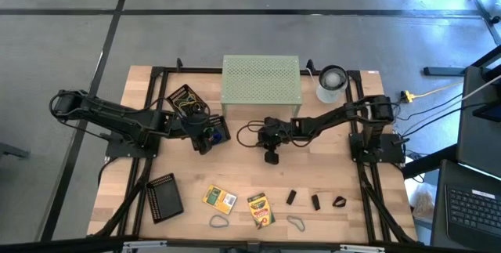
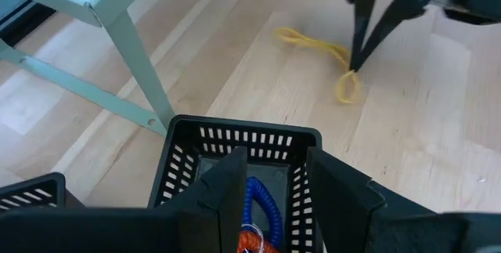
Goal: Pick & Place Office Desk Supplies
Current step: Put the yellow rubber band into the top black bin
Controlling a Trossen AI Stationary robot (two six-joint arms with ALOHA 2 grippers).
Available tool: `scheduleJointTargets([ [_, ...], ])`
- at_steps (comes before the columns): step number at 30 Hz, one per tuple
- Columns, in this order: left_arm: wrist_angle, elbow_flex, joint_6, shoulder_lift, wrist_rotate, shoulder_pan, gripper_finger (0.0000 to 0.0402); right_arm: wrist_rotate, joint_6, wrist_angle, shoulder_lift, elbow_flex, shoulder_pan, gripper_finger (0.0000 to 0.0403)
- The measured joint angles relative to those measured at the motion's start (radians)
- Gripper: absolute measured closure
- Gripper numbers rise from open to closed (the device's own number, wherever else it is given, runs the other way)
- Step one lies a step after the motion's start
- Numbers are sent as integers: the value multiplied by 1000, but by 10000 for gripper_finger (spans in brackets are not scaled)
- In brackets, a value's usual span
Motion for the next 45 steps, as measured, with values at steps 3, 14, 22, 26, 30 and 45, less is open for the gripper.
scheduleJointTargets([
  [3, 0, 0, -1, 0, 0, 0, 274, 1, 0, 18, -47, 1, 2, 401],
  [14, 3, 0, -3, 0, 49, -6, 274, 5, 20, 25, -181, 2, 49, 402],
  [22, 184, 0, -2, 0, 57, -6, 274, 6, 20, 37, -248, 4, 80, 402],
  [26, 328, 0, 47, 11, 78, -8, 274, 8, 19, 40, -267, 4, 84, 403],
  [30, 443, 0, 205, 41, 119, -48, 266, 9, 11, 49, -281, 5, 84, 403],
  [45, 795, 0, 399, 215, 16, -156, 173, 18, -88, 85, -285, 5, 84, 403],
])
